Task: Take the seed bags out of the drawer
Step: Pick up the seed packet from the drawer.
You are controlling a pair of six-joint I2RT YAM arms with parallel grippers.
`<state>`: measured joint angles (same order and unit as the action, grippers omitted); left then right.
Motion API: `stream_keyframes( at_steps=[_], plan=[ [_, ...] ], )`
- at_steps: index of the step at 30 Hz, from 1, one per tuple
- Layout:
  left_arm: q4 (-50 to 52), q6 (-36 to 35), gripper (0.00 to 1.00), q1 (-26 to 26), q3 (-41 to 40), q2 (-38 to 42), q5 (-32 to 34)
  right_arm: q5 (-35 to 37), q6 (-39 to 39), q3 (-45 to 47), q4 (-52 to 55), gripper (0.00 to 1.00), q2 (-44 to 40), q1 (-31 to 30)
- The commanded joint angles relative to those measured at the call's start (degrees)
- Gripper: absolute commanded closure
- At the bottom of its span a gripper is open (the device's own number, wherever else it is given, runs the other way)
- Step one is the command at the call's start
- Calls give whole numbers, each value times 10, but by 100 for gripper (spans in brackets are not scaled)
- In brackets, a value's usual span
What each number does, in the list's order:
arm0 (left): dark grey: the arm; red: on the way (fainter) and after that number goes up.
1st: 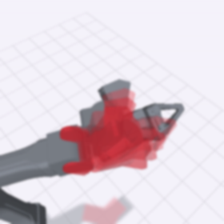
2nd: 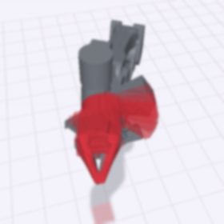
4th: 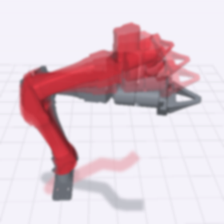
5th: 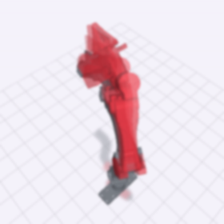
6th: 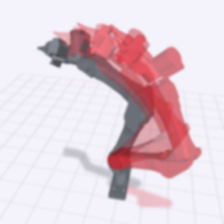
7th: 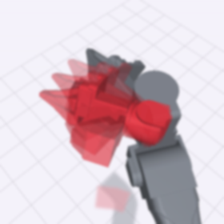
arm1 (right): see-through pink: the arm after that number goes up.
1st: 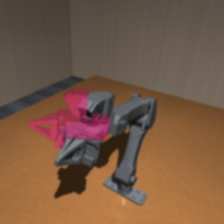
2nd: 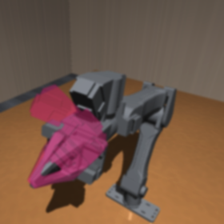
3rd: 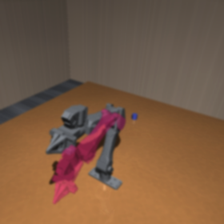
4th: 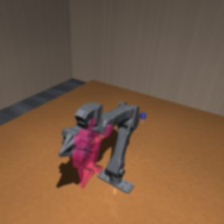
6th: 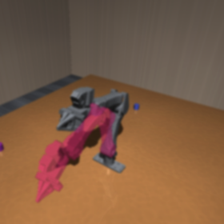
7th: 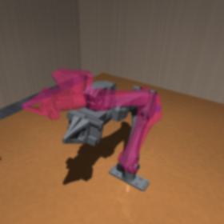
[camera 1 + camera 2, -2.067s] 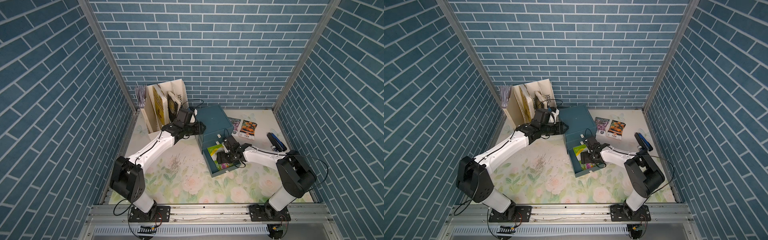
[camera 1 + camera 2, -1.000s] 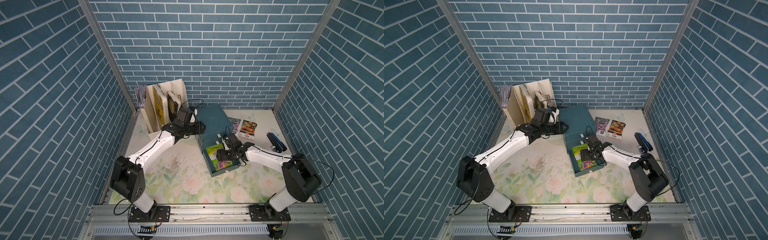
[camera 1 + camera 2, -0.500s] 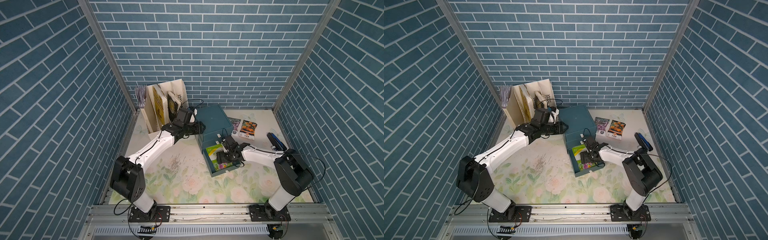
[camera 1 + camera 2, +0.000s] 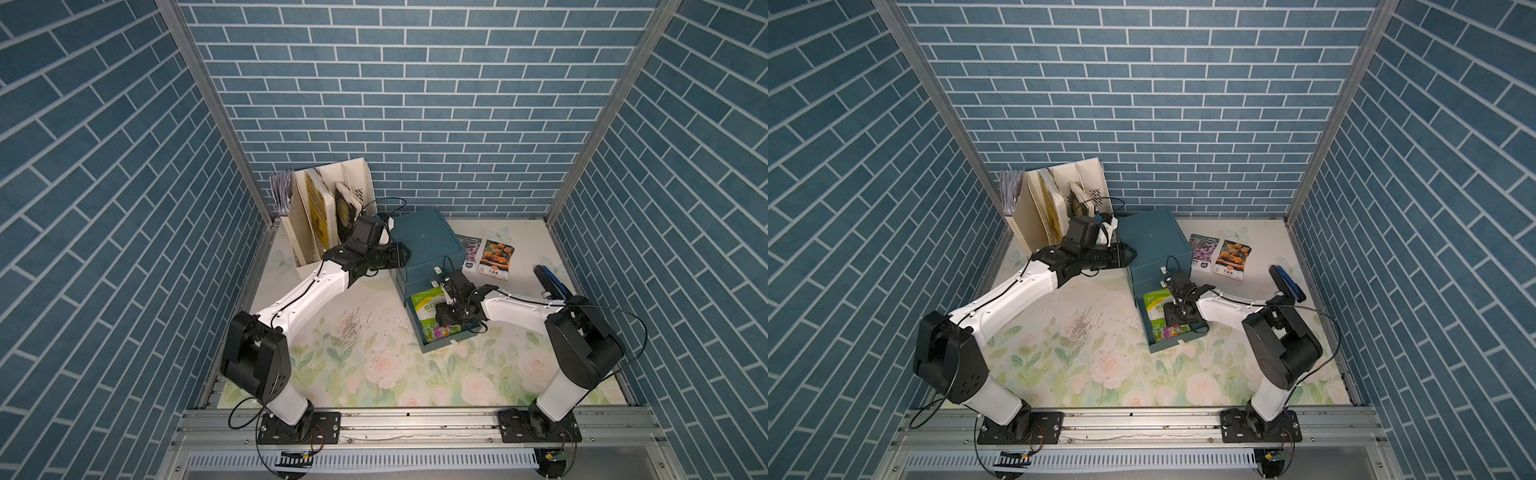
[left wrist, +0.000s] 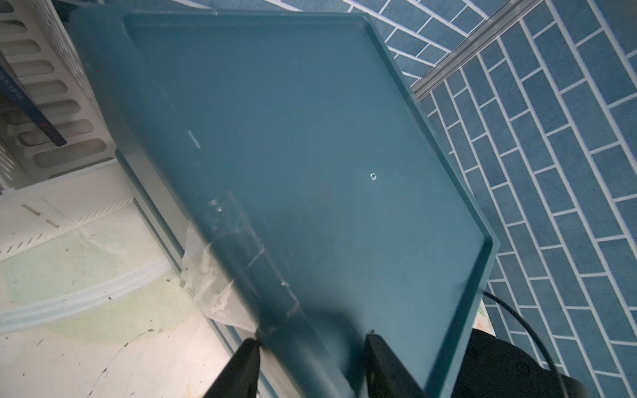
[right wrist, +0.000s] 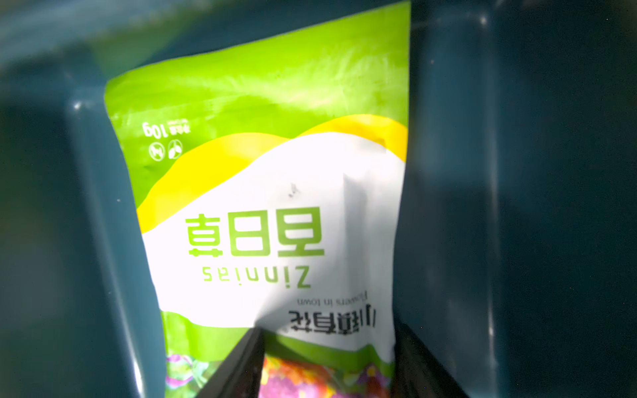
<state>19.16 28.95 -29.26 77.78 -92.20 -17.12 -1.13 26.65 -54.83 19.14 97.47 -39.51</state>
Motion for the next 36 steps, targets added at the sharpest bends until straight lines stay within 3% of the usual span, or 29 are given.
stream_keyframes(
  at_steps=[1, 25, 36],
  plan=[
    [84, -19, 48, 1, -14, -32, 10, -19, -12, -6, -14, 44, 25, -3],
    [89, -24, 48, 1, -6, -39, 8, -18, -10, -5, -16, 90, 24, -2],
    [94, -27, 48, 2, -5, -38, 10, -14, -11, -13, -1, 100, -6, -1]
  ],
)
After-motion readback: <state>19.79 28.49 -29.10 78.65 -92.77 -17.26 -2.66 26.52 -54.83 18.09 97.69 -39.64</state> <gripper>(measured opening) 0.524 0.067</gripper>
